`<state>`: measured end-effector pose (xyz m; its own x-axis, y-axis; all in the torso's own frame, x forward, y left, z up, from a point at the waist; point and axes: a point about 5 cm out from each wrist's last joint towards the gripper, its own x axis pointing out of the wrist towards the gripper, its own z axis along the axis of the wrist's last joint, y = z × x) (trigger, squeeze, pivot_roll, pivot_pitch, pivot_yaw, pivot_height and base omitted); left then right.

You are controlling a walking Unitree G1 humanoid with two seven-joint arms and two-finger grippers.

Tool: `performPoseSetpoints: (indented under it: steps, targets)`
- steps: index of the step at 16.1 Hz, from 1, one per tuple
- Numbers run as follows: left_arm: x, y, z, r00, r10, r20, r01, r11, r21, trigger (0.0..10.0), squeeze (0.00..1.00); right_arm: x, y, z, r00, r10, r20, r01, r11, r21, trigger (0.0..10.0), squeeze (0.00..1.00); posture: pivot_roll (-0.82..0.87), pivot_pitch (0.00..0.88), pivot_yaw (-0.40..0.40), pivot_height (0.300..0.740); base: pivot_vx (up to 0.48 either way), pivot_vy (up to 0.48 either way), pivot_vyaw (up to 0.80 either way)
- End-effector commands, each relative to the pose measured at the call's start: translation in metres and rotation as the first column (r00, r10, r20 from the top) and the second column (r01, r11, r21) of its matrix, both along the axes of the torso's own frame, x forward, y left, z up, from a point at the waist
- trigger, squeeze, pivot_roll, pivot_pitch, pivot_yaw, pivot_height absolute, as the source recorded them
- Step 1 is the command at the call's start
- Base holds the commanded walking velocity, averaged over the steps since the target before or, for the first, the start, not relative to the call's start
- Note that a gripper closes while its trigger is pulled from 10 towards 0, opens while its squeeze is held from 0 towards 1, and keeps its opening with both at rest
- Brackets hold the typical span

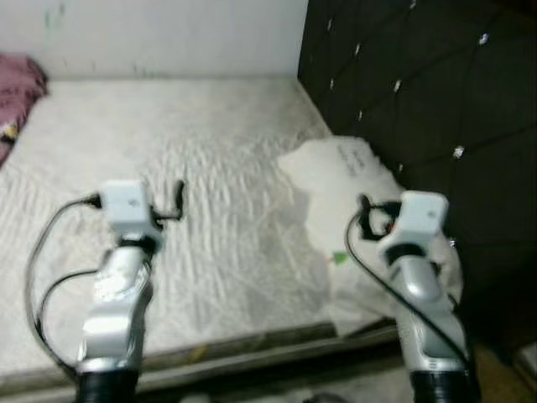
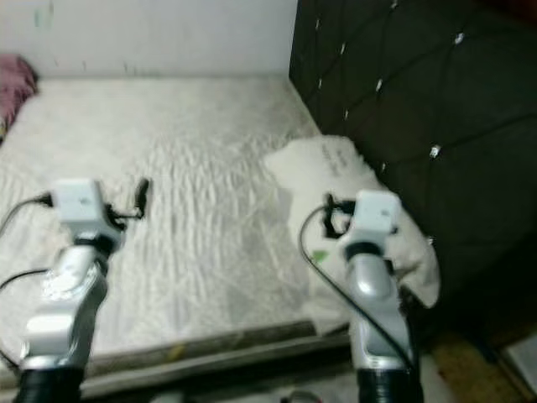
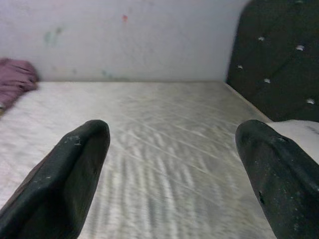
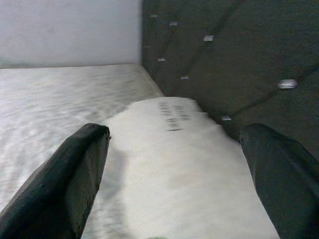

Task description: Clean up the room

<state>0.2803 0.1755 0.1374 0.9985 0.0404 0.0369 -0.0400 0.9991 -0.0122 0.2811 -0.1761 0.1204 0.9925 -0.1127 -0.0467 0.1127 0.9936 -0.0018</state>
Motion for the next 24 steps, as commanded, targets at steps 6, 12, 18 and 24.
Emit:
performPoseSetpoints:
  steps: [6,12,18,24]
  targets:
    - [0.001,-0.012,0.002,0.999,-0.024,0.021,0.024,1.000,0.001,10.0,0.00,0.003,-0.005,0.004,1.000,-0.005,0.018,0.005,1.000,-0.014,10.0,0.00,0.00,0.000,-0.002,0.740,0.000,0.079,0.00]
    - [0.005,-0.010,0.004,0.999,-0.006,0.040,0.006,1.000,0.006,10.0,0.00,0.007,0.007,0.008,0.996,0.075,0.043,-0.072,0.996,-0.051,10.0,0.00,0.00,0.000,0.000,0.740,0.000,0.000,0.40]
    - [0.006,-0.012,0.002,0.999,-0.026,0.028,0.026,1.000,0.002,10.0,0.00,0.010,0.008,0.012,0.994,0.076,0.083,-0.072,0.996,-0.053,10.0,0.00,0.00,0.000,0.001,0.740,0.000,0.239,0.36]
    - [0.003,-0.020,-0.001,0.998,-0.058,0.029,0.059,0.998,-0.032,10.0,0.00,0.012,0.005,0.008,0.998,0.026,0.056,-0.021,0.996,-0.088,10.0,0.00,0.00,0.000,0.003,0.740,0.000,0.479,0.00]
